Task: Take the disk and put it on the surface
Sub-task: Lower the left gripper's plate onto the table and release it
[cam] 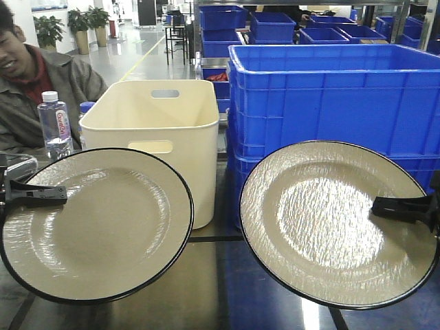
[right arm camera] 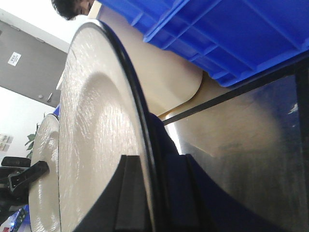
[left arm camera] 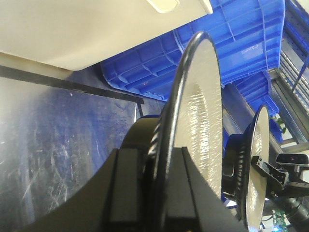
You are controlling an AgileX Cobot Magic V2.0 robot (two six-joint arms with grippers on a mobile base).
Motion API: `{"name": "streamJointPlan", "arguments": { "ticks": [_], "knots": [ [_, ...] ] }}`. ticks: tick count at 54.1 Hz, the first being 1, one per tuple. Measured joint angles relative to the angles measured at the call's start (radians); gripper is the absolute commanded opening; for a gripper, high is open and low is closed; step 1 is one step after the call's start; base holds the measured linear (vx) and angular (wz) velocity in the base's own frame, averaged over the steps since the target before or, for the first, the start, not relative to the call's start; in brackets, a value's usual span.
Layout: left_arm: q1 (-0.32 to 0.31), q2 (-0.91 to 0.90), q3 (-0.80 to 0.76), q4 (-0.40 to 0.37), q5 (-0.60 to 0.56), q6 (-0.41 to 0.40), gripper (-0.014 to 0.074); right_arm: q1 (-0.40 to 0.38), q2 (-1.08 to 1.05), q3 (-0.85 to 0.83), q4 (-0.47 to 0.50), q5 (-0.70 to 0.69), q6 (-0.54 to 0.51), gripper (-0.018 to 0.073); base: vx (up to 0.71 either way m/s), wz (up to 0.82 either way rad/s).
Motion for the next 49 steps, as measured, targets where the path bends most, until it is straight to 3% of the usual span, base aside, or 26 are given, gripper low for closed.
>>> {"name": "streamJointPlan", "arguments": {
  "ticks": [49],
  "knots": [
    [0.0, 0.0, 0.0, -0.03, -0.001, -0.001, -0.0004, 0.0, 0.0, 0.0, 0.017, 0.003, 0.001, -0.0008, 0.01, -0.02]
  ]
}}
